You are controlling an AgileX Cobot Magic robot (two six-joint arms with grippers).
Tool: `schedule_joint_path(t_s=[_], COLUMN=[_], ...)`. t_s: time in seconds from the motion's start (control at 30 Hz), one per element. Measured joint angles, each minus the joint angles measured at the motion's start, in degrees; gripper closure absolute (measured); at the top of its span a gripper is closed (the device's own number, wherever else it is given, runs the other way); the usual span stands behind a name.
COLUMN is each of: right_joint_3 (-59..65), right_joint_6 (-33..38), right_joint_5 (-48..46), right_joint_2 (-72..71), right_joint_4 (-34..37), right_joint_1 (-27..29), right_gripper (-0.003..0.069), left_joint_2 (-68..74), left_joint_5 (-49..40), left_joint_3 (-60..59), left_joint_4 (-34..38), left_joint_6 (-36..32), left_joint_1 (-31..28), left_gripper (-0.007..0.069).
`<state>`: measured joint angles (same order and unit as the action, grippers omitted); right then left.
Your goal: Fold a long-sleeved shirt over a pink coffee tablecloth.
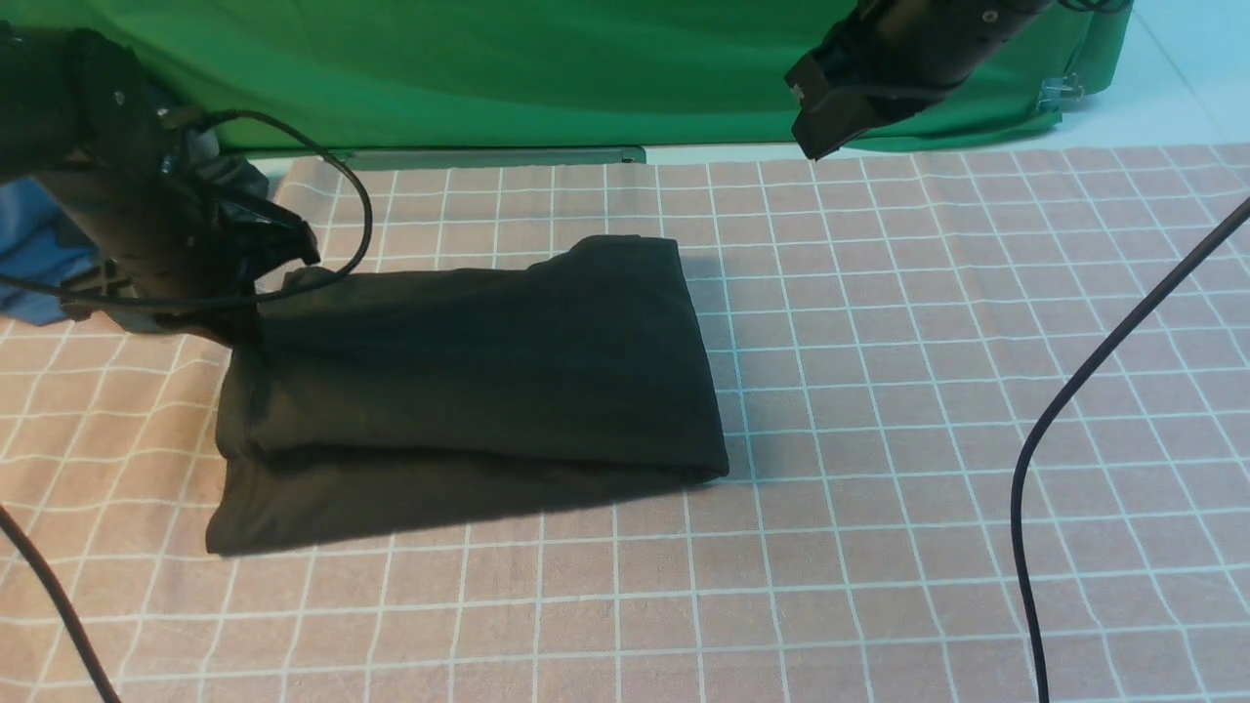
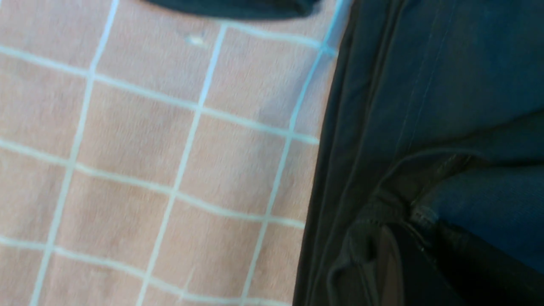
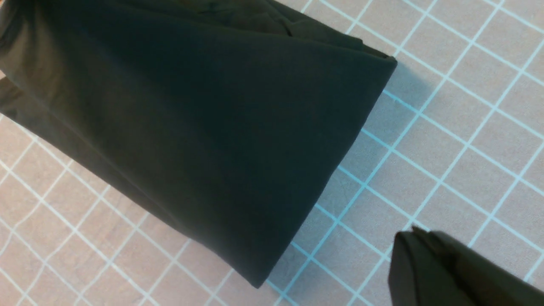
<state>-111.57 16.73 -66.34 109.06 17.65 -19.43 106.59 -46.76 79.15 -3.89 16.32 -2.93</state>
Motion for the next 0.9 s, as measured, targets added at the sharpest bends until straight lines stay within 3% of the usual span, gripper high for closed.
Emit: schedule_joint_path(t_s=[0.1, 0.23, 0.37, 0.5, 0.67, 0.7, 0.77, 0.9], right_joint_3=[0.0, 0.0, 0.0, 0.0, 0.0, 0.0, 0.0, 0.0], right_joint_6=[0.0, 0.0, 0.1, 0.1, 0.1, 0.1, 0.1, 0.1], right_joint_5=[0.0, 0.0, 0.0, -0.1, -0.1, 0.0, 0.0, 0.0], right_joint_2=[0.0, 0.0, 0.0, 0.0, 0.0, 0.0, 0.0, 0.0], right_joint_4=[0.0, 0.0, 0.0, 0.2, 0.4, 0.4, 0.4, 0.4], right_joint_1=[0.0, 0.0, 0.0, 0.0, 0.0, 0.0, 0.0, 0.0], right_gripper=[0.0622, 0.0622, 0.062, 0.062, 0.062, 0.062, 0.062, 0.0617], left_joint_2=[0.6, 1.0, 0.8, -0.5, -0.9, -0.2, 1.5, 6.6], left_joint_5=[0.6, 0.3, -1.3, -2.6, -2.6, -2.3, -1.4, 1.6], left_joint_3=[0.0, 0.0, 0.9, 3.2, 3.3, 3.3, 3.3, 3.3], left_joint_4=[-0.2, -3.1, -6.5, 0.1, 9.6, 10.7, 11.0, 10.1], left_joint_6=[0.3, 3.2, 8.3, 7.7, 1.7, 0.7, -0.3, -0.5], left_joint_1=[0.0, 0.0, 0.0, 0.1, 2.2, 3.8, 5.3, 5.7], left_gripper=[0.0554, 0.0476, 0.0342, 0.0287, 0.0365, 0.0432, 0.0512, 0.0603])
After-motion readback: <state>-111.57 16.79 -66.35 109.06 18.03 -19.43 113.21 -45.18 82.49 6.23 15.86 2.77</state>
